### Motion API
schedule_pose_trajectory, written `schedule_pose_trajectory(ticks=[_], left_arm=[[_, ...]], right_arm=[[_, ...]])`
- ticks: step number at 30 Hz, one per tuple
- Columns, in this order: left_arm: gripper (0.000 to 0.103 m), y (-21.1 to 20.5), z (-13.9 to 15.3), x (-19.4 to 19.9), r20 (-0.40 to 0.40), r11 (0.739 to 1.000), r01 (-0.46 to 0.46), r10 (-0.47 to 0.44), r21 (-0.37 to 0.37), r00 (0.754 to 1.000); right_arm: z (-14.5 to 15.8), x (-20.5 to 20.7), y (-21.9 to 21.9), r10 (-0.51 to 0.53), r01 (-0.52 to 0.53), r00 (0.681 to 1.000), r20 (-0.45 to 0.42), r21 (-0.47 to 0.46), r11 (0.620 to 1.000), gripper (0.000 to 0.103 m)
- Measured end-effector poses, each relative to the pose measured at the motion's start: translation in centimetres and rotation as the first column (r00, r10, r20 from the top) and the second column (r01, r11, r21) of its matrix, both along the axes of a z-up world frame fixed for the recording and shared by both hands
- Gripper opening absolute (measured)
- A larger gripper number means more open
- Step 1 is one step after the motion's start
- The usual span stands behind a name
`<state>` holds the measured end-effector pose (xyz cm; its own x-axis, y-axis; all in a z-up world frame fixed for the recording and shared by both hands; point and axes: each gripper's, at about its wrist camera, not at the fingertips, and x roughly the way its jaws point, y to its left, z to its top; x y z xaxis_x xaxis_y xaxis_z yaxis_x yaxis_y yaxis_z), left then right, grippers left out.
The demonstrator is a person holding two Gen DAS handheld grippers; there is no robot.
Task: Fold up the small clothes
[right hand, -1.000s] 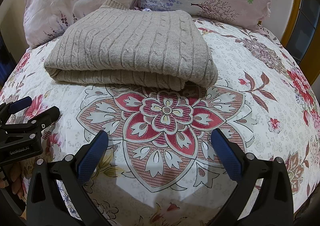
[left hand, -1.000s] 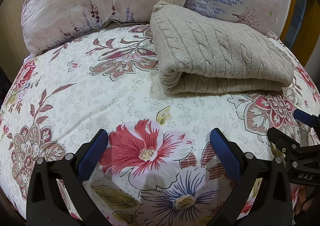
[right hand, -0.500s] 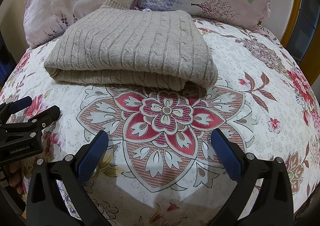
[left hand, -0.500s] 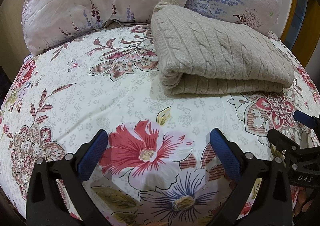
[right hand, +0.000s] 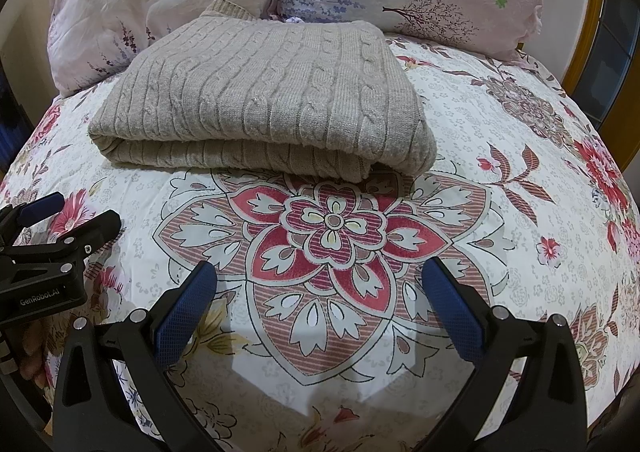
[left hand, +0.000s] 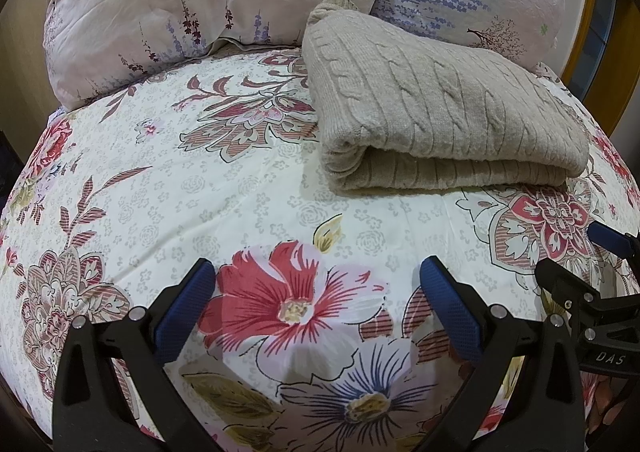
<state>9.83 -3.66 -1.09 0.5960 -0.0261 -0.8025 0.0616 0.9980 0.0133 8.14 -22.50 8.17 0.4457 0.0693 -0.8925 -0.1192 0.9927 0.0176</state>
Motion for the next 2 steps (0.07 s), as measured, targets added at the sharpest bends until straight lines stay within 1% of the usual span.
schedule_pose_trajectory(ticks=[2], left_arm=[[0.101, 0.00, 0.00, 0.00, 0.000, 1.000, 0.000, 0.000, 0.000, 1.000]], right_arm=[[0.00, -0.01, 0.03, 0.000, 0.000, 1.000, 0.000, 0.000, 1.000, 0.102]])
